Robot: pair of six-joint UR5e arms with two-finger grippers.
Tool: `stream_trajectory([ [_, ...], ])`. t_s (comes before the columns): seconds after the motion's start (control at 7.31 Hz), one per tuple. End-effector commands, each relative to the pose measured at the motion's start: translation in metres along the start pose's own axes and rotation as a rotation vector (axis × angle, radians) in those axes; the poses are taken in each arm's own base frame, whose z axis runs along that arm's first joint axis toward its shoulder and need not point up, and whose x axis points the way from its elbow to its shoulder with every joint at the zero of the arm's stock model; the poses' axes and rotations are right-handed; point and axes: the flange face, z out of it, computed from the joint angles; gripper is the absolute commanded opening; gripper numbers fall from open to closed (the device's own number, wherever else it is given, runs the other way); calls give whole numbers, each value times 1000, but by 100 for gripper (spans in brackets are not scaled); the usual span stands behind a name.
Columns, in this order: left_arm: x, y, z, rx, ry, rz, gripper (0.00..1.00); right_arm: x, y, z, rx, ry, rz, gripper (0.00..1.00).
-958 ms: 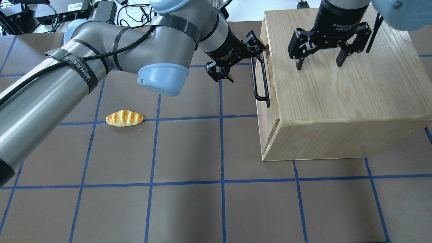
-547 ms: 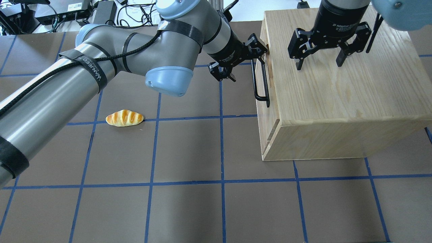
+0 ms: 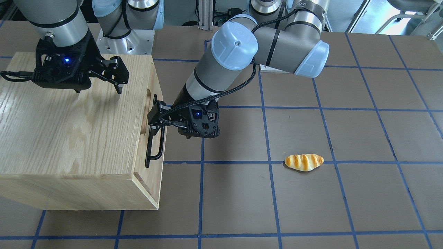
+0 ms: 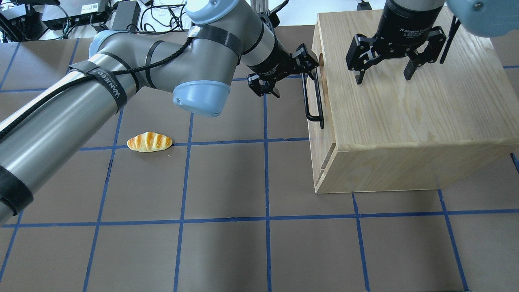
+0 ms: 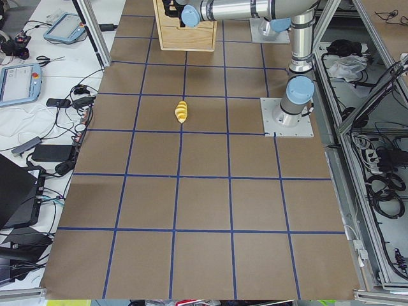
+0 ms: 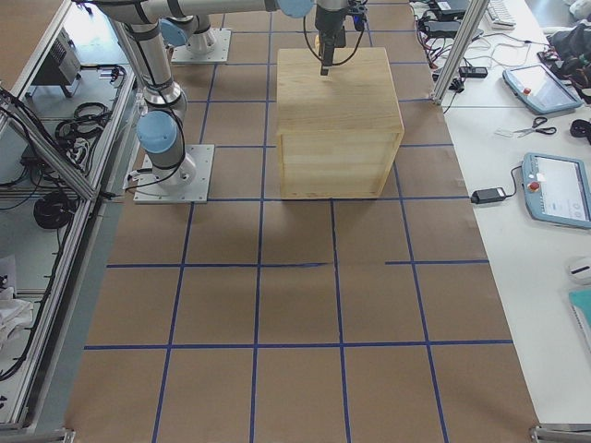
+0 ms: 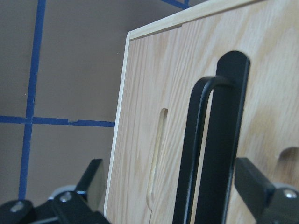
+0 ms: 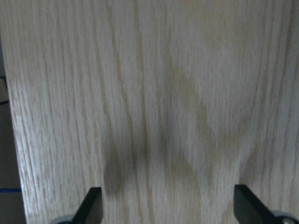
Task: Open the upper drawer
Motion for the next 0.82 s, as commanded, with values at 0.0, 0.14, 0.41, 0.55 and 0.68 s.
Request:
stream_trajectory([
  [0.0, -8, 7, 5, -12, -9, 26, 100, 0, 0, 0, 0, 0, 1, 100],
  [0.14, -8, 8, 4, -11, -8, 28, 100, 0, 0, 0, 0, 0, 1, 100],
  [0.41, -10, 6, 11, -21, -14, 31, 100, 0, 0, 0, 0, 0, 1, 100],
  [0.55, -13, 5, 17, -28, -20, 28, 100, 0, 0, 1, -1, 0, 1, 100],
  [0.68, -13, 5, 17, -28, -20, 30, 100, 0, 0, 0, 0, 0, 1, 100],
])
